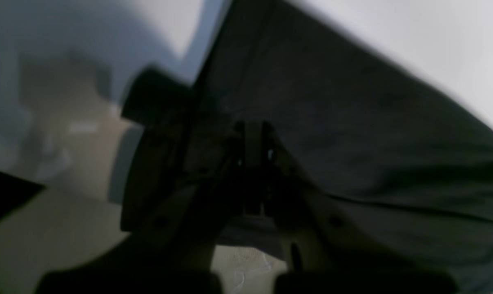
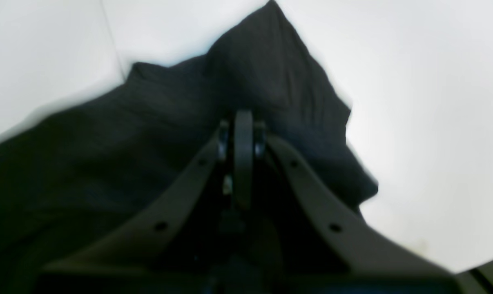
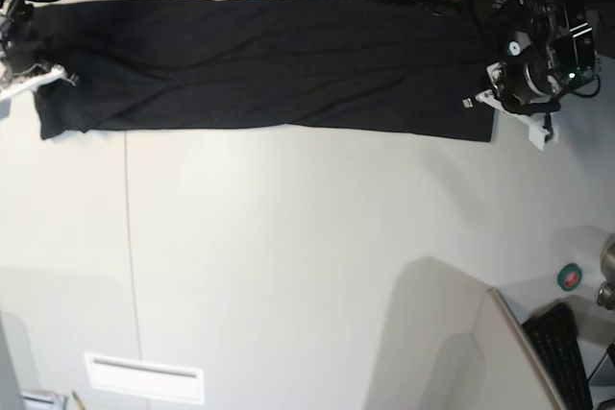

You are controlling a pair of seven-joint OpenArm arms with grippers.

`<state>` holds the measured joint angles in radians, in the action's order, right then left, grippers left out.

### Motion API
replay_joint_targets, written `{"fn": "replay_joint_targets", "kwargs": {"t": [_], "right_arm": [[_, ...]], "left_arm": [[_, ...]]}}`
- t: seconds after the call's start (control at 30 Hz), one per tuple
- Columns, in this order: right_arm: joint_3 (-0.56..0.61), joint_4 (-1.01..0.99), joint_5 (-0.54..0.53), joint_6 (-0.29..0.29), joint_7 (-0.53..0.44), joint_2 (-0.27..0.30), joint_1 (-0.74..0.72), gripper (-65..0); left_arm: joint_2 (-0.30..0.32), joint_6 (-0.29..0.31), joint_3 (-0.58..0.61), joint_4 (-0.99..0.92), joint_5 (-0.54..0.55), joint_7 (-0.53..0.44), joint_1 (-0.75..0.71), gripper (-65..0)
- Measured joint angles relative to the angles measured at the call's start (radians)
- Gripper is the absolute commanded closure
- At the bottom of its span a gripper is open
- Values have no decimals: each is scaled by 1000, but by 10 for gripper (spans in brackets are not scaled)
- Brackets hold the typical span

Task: Layout the t-shirt on the table in an organized manner, then fold the t-shirt properly
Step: 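Release the folded edge with both grippers and raise them, then grasp the folded strip ends with both grippers and straighten it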

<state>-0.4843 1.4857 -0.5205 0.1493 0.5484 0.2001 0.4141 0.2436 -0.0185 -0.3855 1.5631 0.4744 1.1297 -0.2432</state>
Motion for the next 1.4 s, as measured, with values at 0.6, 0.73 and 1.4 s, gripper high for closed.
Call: {"fn": "replay_joint_targets", "kwargs": {"t": [0.6,0.73,1.4], "right_arm": [[-5,-372,124,15,-75,66,-253,0],[-3,-228,175,-10,-56,15,-217,0],[7,-317,322,3,55,-2,-476,0]], "left_arm": [[-1,18,192,-282,-179,-187,224,0],[-9,14,191,-254,-187,-175,223,0],[-5,7,192,-207,-198,-173,220,0]]}}
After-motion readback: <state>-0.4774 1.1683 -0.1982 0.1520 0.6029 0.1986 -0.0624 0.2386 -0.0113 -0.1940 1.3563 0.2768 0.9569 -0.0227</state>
